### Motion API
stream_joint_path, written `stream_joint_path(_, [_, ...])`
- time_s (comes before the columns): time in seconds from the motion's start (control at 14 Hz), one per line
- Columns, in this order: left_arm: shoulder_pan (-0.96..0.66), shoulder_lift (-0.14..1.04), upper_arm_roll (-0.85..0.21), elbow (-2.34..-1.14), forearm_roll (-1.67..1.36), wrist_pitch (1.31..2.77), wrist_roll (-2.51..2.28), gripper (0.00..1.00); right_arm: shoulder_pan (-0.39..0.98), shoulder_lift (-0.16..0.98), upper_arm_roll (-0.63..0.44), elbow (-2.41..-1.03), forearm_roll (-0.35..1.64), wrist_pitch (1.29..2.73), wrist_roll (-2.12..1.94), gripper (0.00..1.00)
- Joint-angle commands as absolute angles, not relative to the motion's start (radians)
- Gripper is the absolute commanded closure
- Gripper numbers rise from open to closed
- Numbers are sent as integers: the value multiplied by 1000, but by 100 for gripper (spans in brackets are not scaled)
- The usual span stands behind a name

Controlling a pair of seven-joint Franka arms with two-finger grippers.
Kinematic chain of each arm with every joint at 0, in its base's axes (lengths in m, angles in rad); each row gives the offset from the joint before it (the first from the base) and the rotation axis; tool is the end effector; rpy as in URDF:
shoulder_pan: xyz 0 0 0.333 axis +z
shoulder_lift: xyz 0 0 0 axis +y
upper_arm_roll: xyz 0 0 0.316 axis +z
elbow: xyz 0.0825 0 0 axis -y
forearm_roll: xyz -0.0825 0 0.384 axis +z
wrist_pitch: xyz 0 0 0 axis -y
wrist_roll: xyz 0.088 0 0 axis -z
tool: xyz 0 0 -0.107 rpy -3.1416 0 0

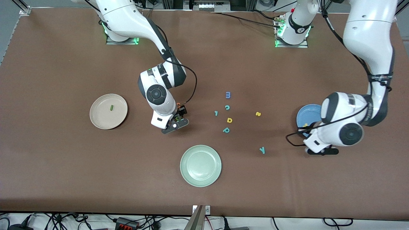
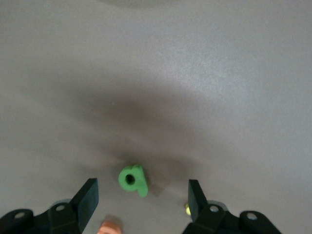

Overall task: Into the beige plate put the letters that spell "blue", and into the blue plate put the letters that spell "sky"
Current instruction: 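Grasp the green q while the left gripper places the k on the plate, then place the green q on the plate while the left gripper grasps the 2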

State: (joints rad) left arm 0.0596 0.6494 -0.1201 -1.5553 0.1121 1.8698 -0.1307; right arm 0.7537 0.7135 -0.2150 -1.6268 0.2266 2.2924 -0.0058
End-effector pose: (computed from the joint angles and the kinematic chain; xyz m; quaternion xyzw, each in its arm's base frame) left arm 0.6632 -0.0218 0.2461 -0.9863 -0.0155 0.1619 0.0279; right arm 0.5779 0.3718 0.2078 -0.9756 -0.2187 0.0161 0.0095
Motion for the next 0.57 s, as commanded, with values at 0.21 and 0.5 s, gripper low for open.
stream_joint_path(0.21, [149, 603, -143, -1698, 118, 1919, -40, 25, 792, 768, -218, -1605, 229, 2313, -25, 32])
stream_joint_path(0.5, [129, 562, -191, -1694, 117, 1856, -52, 0, 802, 769, -218, -1605, 221, 2318, -28, 42])
